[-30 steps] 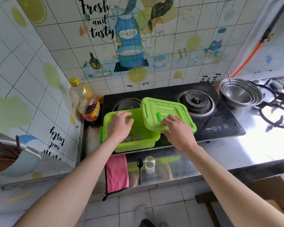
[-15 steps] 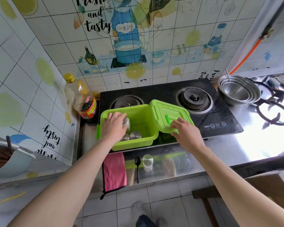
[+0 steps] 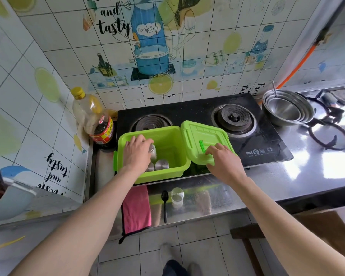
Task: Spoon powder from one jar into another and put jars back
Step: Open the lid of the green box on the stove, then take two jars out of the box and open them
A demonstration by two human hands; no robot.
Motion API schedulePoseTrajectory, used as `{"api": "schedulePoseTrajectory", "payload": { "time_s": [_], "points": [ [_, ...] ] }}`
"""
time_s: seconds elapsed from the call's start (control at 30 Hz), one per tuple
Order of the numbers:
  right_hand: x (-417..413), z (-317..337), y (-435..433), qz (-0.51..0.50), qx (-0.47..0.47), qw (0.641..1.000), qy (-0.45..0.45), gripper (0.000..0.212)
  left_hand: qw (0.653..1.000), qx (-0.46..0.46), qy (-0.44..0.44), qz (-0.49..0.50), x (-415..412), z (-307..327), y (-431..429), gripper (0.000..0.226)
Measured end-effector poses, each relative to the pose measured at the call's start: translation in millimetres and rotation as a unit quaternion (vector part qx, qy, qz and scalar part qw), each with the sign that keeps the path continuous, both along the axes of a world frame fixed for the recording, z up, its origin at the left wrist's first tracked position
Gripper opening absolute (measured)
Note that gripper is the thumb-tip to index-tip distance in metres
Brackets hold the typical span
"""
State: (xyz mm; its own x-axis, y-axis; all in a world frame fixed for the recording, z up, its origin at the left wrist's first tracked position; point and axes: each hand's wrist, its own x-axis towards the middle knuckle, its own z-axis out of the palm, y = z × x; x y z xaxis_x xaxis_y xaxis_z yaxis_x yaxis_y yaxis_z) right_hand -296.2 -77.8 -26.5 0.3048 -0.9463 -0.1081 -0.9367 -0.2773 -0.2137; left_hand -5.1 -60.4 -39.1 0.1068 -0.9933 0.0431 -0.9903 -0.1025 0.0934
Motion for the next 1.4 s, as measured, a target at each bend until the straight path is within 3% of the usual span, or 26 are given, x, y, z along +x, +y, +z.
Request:
{"api": "schedulePoseTrajectory", "payload": {
  "time_s": [0.17,0.37,0.53,0.67,0.87,1.0,1.13,1.27,1.33,1.4],
  "points": [
    [8,9,-3,0.026,0.01,0.999,-0.027,0.058,0.996,-0.032,0.077,0.04,0,10,2,0.045],
    [39,33,-8,0.048,-0.051,0.987,-0.146,0.053,0.982,-0.102,0.147,0.054,-8,46,1,0.045],
    [67,52,-9,0.065,-0.049,0.968,-0.237,0.066,0.97,-0.145,0.193,0.015,-14,84,5,0.044],
    [80,63,-8,0.069,-0.029,0.953,-0.294,0.076,0.965,-0.124,0.225,-0.041,-20,114,14,0.05],
    [82,73,-4,0.068,0.018,0.921,-0.383,0.052,0.935,-0.108,0.336,-0.037,-27,135,30,0.049],
    [78,75,2,0.068,0.049,0.907,-0.413,0.054,0.905,-0.088,0.416,-0.024,-29,138,40,0.055],
    [74,77,7,0.056,0.073,0.896,-0.434,0.046,0.852,0.006,0.523,-0.016,-29,132,53,0.079],
    [72,83,15,0.054,0.077,0.897,-0.433,0.061,0.852,0.046,0.522,-0.013,-45,118,70,0.072],
    [72,89,20,0.056,0.072,0.903,-0.42,0.061,0.85,0.0,0.526,0.013,-58,112,73,0.072],
    [72,92,23,0.066,0.069,0.908,-0.408,0.051,0.871,-0.057,0.484,0.056,-69,108,76,0.075]
  ]
}}
